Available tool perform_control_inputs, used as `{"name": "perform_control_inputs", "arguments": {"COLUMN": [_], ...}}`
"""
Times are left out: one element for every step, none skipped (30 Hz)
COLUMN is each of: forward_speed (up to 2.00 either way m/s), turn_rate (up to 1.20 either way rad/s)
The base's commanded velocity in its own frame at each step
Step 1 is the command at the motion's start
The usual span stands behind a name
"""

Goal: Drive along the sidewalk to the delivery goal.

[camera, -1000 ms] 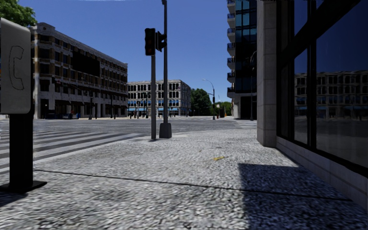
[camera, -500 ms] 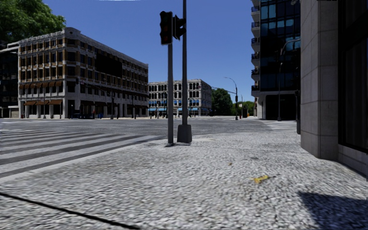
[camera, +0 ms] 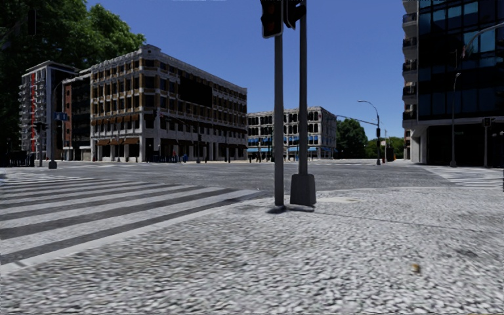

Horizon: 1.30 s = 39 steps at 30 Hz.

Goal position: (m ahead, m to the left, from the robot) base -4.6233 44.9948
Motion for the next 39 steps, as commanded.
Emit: {"name": "perform_control_inputs", "arguments": {"forward_speed": [2.0, 2.0, 2.0, 2.0, 2.0, 2.0, 2.0, 2.0, 2.0, 2.0, 2.0, 2.0, 2.0, 2.0, 2.0, 2.0, 2.0, 2.0, 2.0, 2.0, 2.0, 2.0, 2.0, 2.0, 2.0, 2.0, 2.0, 2.0, 2.0, 2.0, 2.0, 2.0, 2.0, 2.0, 2.0, 2.0, 2.0, 2.0, 2.0], "turn_rate": [0.53, 0.53, 0.53, 0.53, 0.53, 0.53, 0.53, 0.53, 0.53, 0.53, 0.53, 0.53, 0.53, 0.53, 0.53, 0.53, 0.53, 0.53, 0.53, 0.53, 0.53, 0.53, 0.53, 0.53, 0.53, 0.53, 0.53, 0.53, 0.53, 0.53, 0.53, 0.53, 0.53, 0.53, 0.53, 0.53, 0.53, 0.53, 0.53]}}
